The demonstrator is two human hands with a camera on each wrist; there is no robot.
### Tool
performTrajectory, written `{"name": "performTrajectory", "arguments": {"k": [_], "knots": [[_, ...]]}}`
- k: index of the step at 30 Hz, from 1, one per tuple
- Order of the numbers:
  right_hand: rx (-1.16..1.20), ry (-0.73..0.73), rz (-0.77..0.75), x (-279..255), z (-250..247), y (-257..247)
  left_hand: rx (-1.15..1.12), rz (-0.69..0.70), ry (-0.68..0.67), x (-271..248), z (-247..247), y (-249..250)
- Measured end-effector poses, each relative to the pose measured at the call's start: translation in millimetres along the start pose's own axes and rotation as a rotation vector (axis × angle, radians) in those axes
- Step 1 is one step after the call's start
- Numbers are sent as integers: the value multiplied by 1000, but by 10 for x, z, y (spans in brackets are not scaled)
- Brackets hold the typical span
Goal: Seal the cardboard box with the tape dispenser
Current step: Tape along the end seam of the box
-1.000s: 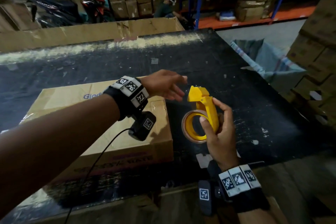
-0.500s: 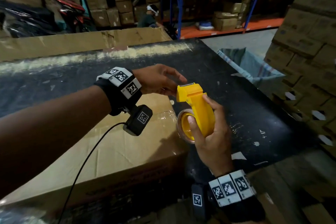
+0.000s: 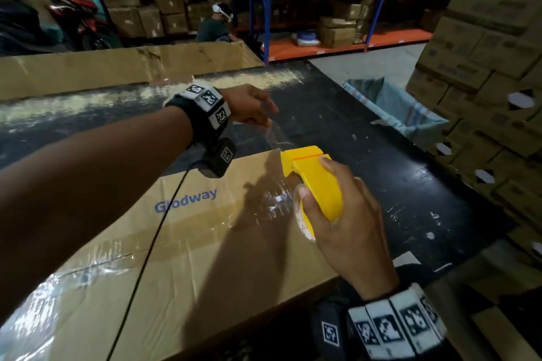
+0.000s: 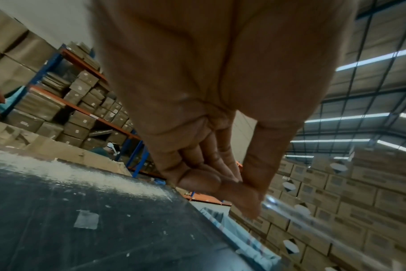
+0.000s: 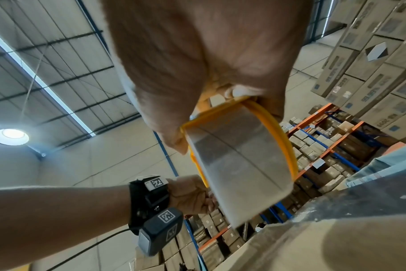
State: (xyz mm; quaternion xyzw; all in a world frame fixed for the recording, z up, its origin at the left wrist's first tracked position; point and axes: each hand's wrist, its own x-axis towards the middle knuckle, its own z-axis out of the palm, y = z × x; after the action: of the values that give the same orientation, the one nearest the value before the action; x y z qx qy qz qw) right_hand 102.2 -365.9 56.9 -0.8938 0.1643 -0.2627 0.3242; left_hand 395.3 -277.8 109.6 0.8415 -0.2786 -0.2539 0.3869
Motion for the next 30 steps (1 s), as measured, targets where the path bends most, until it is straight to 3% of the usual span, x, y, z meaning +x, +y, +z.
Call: {"name": "performTrajectory", "arguments": {"k": [9, 20, 26, 28, 30], "knots": [[-105, -151, 151, 365, 381, -62, 265, -72, -23, 525, 113, -464], [-260, -295, 191, 555, 408, -163, 321, -30, -91, 751, 221, -584], [-297, -338, 205, 601, 407, -174, 592, 0, -111, 770, 408, -568], [-312, -347, 212, 617, 406, -168, 785, 31, -51, 723, 407, -544], [-308, -349, 216, 625, 403, -157, 809, 111, -7, 640, 347, -500]]}}
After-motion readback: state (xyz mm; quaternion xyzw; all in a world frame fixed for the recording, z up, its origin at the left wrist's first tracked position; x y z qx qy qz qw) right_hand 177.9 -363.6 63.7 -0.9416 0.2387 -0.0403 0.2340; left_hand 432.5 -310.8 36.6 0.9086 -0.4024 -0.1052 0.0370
